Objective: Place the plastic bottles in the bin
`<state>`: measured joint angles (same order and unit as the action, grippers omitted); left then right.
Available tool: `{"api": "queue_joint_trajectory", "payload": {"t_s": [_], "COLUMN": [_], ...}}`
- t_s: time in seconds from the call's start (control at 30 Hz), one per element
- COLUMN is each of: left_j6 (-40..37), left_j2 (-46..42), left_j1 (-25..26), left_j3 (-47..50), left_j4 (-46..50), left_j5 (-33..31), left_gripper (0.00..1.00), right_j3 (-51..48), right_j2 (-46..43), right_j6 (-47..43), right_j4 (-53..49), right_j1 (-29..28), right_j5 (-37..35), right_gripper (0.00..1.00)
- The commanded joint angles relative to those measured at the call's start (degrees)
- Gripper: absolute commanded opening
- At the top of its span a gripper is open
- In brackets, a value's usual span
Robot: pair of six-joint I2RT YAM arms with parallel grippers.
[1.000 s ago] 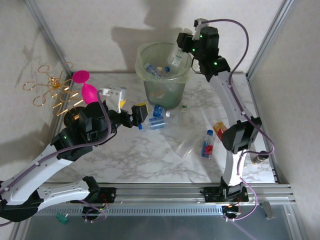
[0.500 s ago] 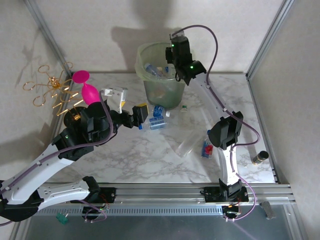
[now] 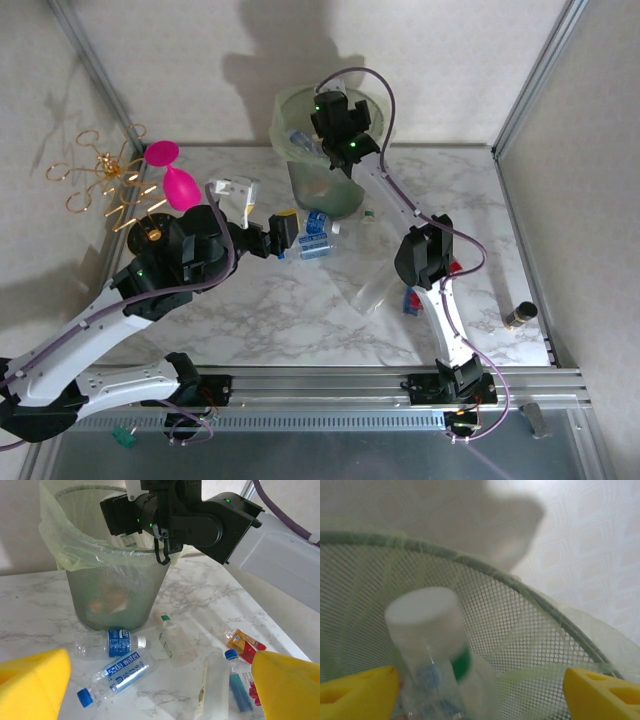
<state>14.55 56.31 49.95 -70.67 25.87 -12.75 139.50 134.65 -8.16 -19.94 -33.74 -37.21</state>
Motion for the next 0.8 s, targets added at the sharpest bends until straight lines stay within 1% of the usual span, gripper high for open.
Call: {"api": "queue_joint_trajectory", "payload": {"t_s": [0.0,0.13,0.2,0.33,0.4,0.57,0.63,0.7,0.77], "left_j6": [-0.48,-0.57,-0.57,-0.40,-0.09,1.42,1.83,2.06,2.30], "left_j2": [0.47,0.46,0.31,-0.49,-0.98,-2.66,-3.58,-4.40,-4.59], "left_j1": [0.14,0.09,0.08,0.06,-0.03,-0.06,-0.08,-0.06,-0.12], "left_j3": [0.36,0.49,0.36,0.35,0.49,1.23,1.65,2.13,2.12], "left_j4": [-0.62,-1.12,-1.02,-0.92,-0.86,-0.64,-0.54,0.04,1.46], "left_j5": [-0.81,-1.13,-1.35,-1.66,-1.66,-0.65,-0.19,0.77,1.69], "left_gripper": [0.93,0.93,0.93,0.93,0.93,0.93,0.93,0.92,0.93], "right_j3": [-1.02,-2.49,-4.19,-4.88,-6.53,-13.74,-19.05,-26.08,-33.48], "right_j2": [-4.77,-7.94,-10.08,-12.61,-14.77,-22.55,-26.94,-32.54,-38.24], "right_j6": [1.11,2.25,2.77,6.00,7.13,10.78,12.98,15.83,18.79], "right_j4": [3.48,3.95,4.91,3.39,3.37,4.15,5.18,6.78,8.56], "right_j1": [-0.47,-0.32,-0.30,0.48,0.59,0.65,0.64,0.69,0.66], "right_j5": [3.36,8.09,10.65,16.28,20.30,27.20,29.96,31.75,32.68], "right_gripper": [0.85,0.81,0.73,0.57,0.54,0.54,0.56,0.59,0.60]}}
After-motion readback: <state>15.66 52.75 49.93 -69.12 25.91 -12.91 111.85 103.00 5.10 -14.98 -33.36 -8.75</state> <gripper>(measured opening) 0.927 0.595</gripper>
